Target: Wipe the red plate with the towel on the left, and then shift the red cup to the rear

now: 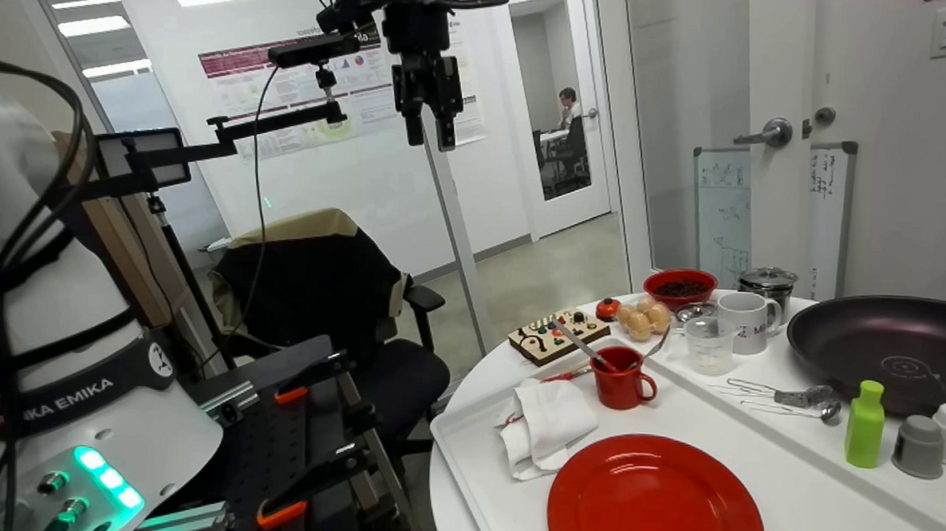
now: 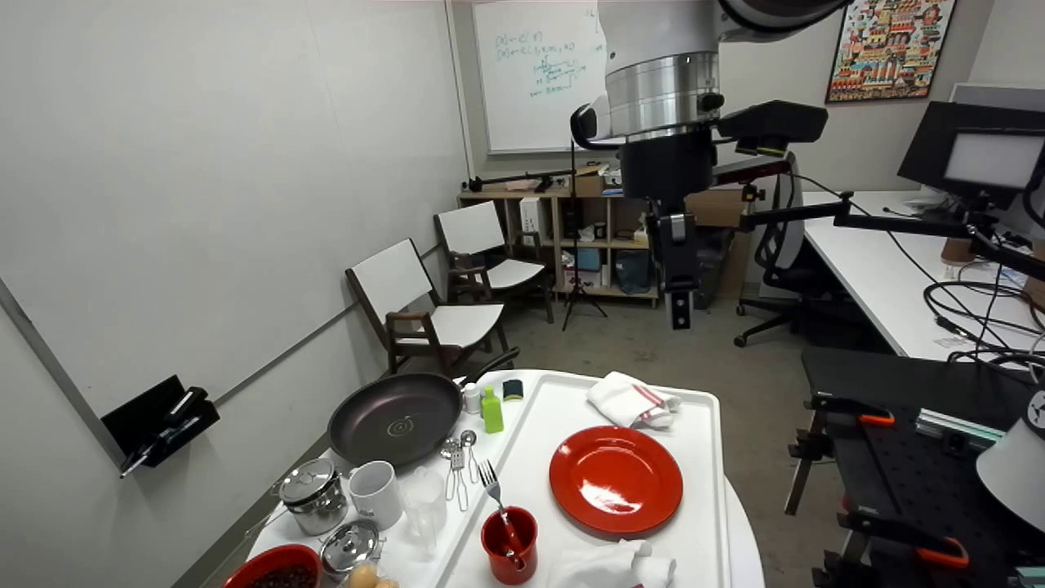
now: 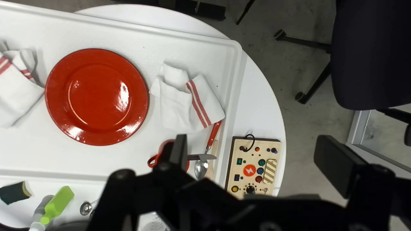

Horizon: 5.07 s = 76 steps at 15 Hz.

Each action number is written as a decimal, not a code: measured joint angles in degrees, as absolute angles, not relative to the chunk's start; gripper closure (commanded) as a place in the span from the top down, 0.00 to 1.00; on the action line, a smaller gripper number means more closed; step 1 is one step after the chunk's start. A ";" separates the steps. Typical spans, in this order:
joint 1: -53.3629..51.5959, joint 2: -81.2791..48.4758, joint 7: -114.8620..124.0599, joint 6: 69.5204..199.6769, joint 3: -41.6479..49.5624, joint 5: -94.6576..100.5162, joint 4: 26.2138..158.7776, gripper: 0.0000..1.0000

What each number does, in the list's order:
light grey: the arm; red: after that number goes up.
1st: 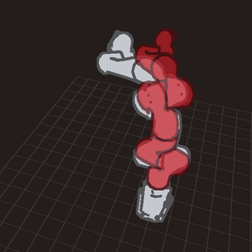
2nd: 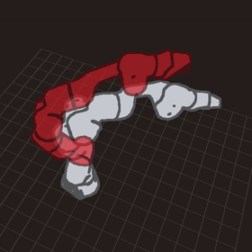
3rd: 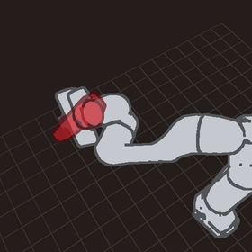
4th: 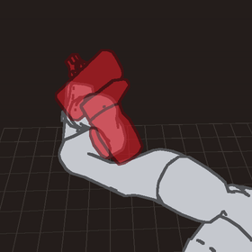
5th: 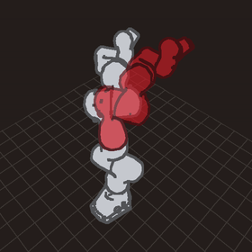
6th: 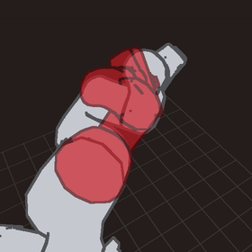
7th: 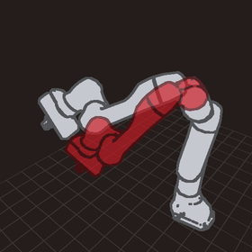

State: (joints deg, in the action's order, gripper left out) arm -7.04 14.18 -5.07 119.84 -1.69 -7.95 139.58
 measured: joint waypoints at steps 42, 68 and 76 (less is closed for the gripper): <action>-0.93 -29.98 -20.35 166.08 -3.31 4.31 135.13 1.00; 2.71 -36.03 -20.43 170.61 -6.09 6.39 131.03 1.00; 7.01 -39.27 -22.19 170.85 -10.73 6.41 131.16 1.00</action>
State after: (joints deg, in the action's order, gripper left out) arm 7.01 -39.27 -22.19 170.85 -10.73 6.41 131.16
